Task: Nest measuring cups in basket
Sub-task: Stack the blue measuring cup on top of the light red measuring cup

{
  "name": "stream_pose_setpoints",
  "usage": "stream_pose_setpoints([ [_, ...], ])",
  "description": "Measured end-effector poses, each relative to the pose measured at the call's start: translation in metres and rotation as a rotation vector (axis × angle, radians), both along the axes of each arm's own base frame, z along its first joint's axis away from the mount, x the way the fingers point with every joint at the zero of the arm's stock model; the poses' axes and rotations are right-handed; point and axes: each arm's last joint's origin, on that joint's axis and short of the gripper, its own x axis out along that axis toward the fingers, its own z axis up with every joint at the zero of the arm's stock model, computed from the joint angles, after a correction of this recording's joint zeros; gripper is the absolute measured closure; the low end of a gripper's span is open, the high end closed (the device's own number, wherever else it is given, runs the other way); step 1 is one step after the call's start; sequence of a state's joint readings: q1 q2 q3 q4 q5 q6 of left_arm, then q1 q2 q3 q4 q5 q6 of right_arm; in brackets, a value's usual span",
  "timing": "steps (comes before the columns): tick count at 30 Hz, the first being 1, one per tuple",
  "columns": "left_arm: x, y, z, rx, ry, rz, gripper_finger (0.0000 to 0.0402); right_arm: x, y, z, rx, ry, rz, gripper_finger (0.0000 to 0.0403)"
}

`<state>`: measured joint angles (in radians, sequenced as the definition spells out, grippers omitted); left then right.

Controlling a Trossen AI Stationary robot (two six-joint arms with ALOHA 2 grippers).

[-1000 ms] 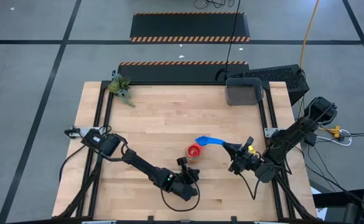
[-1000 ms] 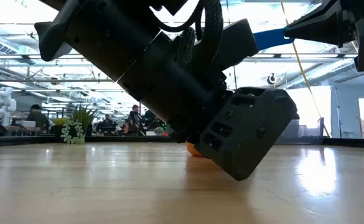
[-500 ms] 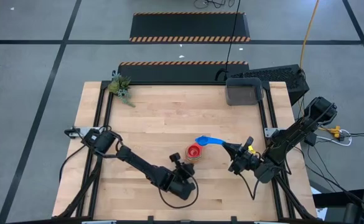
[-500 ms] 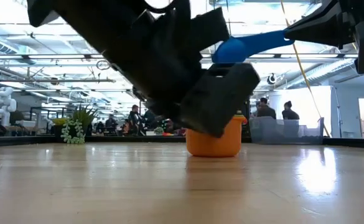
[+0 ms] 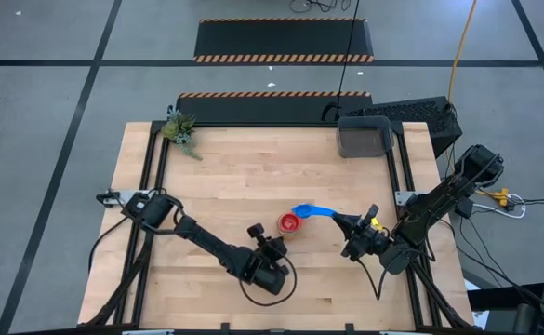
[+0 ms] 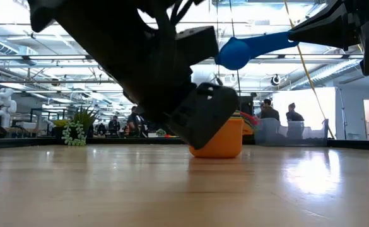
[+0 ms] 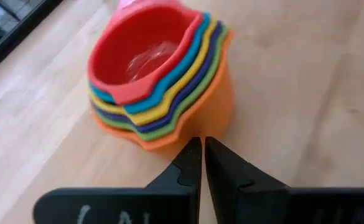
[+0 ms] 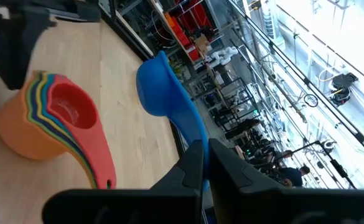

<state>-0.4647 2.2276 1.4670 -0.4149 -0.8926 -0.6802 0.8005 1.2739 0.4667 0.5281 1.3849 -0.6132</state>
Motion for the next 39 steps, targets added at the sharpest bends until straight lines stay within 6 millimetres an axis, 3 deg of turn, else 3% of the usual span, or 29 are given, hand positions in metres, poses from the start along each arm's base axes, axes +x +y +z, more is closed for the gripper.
stream_pose_setpoints([
  [13, 0.008, 0.04, -0.002, 0.06, 0.062, 0.106, 0.0378, 0.0, 0.0, -0.002, -0.003, 0.009, 0.002, 0.0403],
  [20, 0.014, 0.065, 0.001, 0.107, 0.13, 0.111, 0.0378, -0.003, -0.007, -0.015, 0.022, 0.053, 0.056, 0.0403],
  [25, 0.01, 0.076, 0.024, 0.111, 0.151, 0.124, 0.0378, -0.001, -0.016, -0.022, -0.01, 0.095, 0.045, 0.0403],
  [29, -0.002, 0.08, 0.058, 0.102, 0.138, 0.144, 0.0378, 0.005, -0.022, -0.028, -0.051, 0.179, 0.089, 0.0403],
  [34, -0.021, 0.08, 0.098, 0.072, 0.086, 0.174, 0.0378, 0.014, -0.027, -0.041, -0.183, 0.296, 0.074, 0.0403],
  [39, -0.033, 0.074, 0.122, 0.068, 0.034, 0.16, 0.0378, 0.024, -0.03, -0.046, -0.239, 0.313, 0.04, 0.0403],
])
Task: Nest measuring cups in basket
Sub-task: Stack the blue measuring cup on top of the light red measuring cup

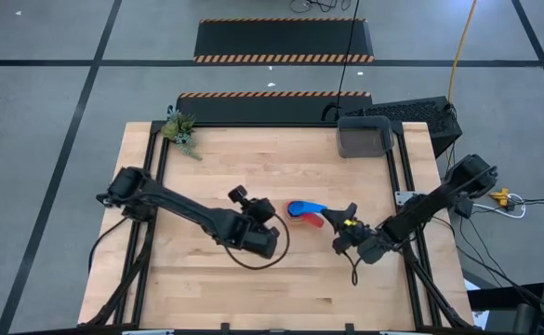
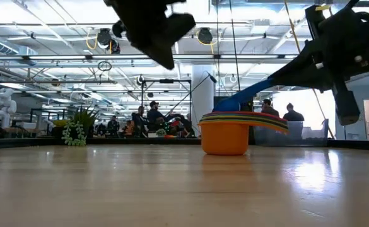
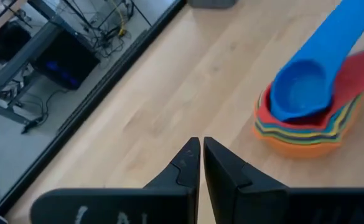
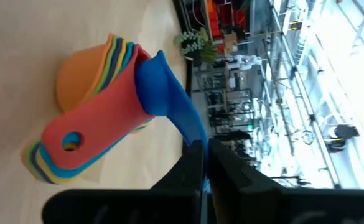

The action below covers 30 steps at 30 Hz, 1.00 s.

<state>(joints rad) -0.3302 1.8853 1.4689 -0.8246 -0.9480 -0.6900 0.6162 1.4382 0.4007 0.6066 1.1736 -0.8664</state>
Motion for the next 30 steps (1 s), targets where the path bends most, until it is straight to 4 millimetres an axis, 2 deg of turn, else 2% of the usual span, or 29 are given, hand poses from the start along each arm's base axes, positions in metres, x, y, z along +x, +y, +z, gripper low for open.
stream_pose_setpoints([
  [7, -0.003, -0.003, 0.008, 0.037, -0.024, -0.011, 0.0378, 0.004, 0.002, -0.008, -0.046, 0.016, -0.008, 0.0403],
  [12, -0.003, -0.003, 0.008, 0.036, -0.025, -0.01, 0.0378, 0.005, 0.002, 0.001, -0.092, -0.041, -0.089, 0.0403],
  [19, -0.003, -0.004, 0.008, 0.032, -0.03, -0.007, 0.0378, 0.005, 0.004, 0.006, -0.052, -0.088, -0.101, 0.0403],
  [23, -0.003, -0.004, 0.008, 0.03, -0.033, -0.005, 0.0378, 0.005, 0.004, 0.005, 0.041, -0.166, -0.134, 0.0403],
  [27, -0.004, -0.005, 0.008, 0.029, -0.034, -0.008, 0.0378, 0.004, 0.002, 0.005, 0.002, -0.174, -0.204, 0.0403],
  [30, -0.004, -0.005, 0.008, 0.029, -0.034, -0.009, 0.0378, 0.004, 0.003, 0.005, 0.018, -0.18, -0.192, 0.0403],
])
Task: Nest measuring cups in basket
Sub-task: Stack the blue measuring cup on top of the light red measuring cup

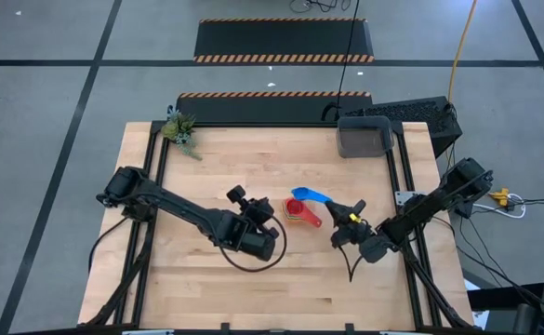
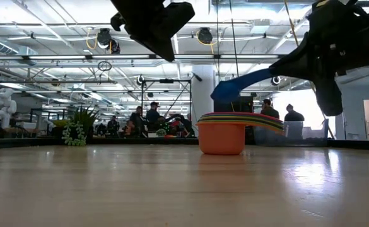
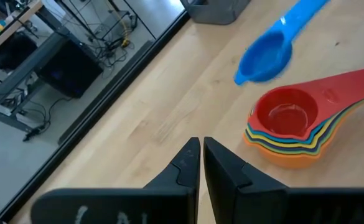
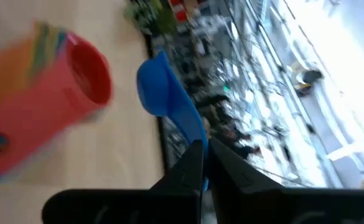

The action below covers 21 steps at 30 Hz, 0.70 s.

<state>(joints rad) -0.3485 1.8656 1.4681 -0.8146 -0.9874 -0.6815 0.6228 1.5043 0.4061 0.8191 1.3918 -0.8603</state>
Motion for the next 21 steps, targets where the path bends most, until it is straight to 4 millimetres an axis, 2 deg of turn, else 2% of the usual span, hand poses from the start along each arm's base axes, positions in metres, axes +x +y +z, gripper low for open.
stream_pose_setpoints([
  [10, -0.0001, -0.0003, 0.0, -0.001, 0.0, -0.001, 0.0378, 0.0019, 0.0039, -0.0014, 0.098, -0.022, 0.126, 0.0403],
  [21, -0.0016, -0.0055, 0.0, -0.004, -0.002, -0.014, 0.0378, 0.0043, -0.0035, -0.0067, 0.131, -0.01, 0.109, 0.0403],
])
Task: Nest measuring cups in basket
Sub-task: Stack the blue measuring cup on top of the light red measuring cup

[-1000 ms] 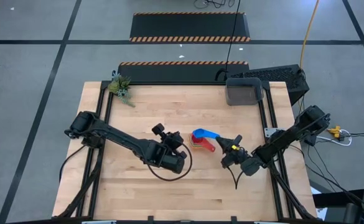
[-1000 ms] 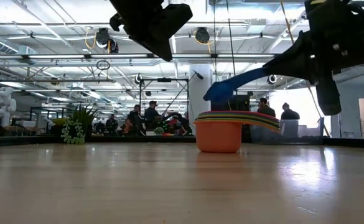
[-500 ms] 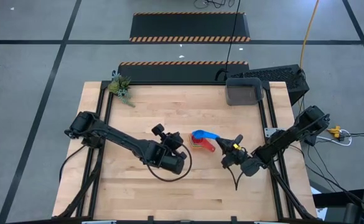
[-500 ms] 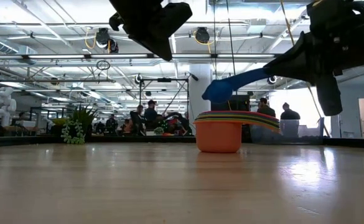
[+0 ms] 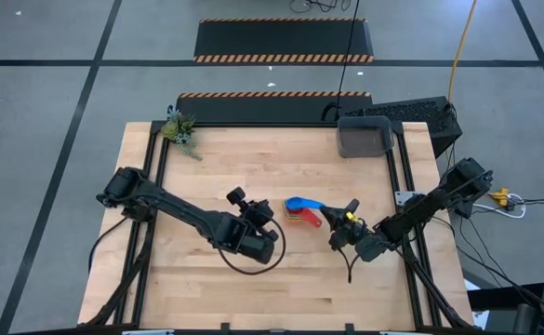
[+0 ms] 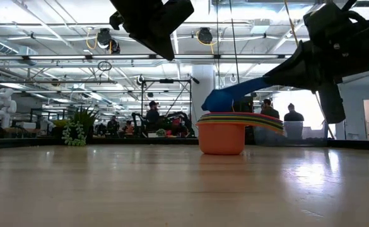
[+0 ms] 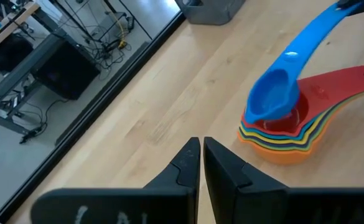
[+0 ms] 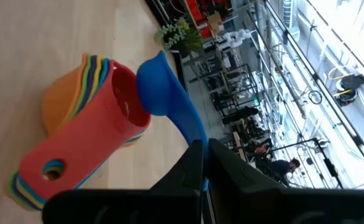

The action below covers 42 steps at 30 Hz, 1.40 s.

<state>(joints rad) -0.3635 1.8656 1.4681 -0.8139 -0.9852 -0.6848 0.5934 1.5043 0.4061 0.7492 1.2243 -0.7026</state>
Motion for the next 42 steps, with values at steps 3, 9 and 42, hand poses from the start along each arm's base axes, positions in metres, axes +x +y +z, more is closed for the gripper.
stream_pose_setpoints([
  [3, 0.0, -0.001, 0.0, 0.0, -0.001, -0.003, 0.0378, 0.001, -0.001, 0.0, 0.003, -0.002, -0.007, 0.0403],
  [9, 0.0, -0.001, 0.0, 0.0, -0.001, -0.002, 0.0378, 0.0, -0.002, -0.003, -0.017, 0.029, -0.007, 0.0397],
  [42, -0.002, -0.006, -0.001, -0.016, 0.01, -0.025, 0.0378, -0.007, 0.009, -0.011, 0.144, 0.029, 0.12, 0.0277],
])
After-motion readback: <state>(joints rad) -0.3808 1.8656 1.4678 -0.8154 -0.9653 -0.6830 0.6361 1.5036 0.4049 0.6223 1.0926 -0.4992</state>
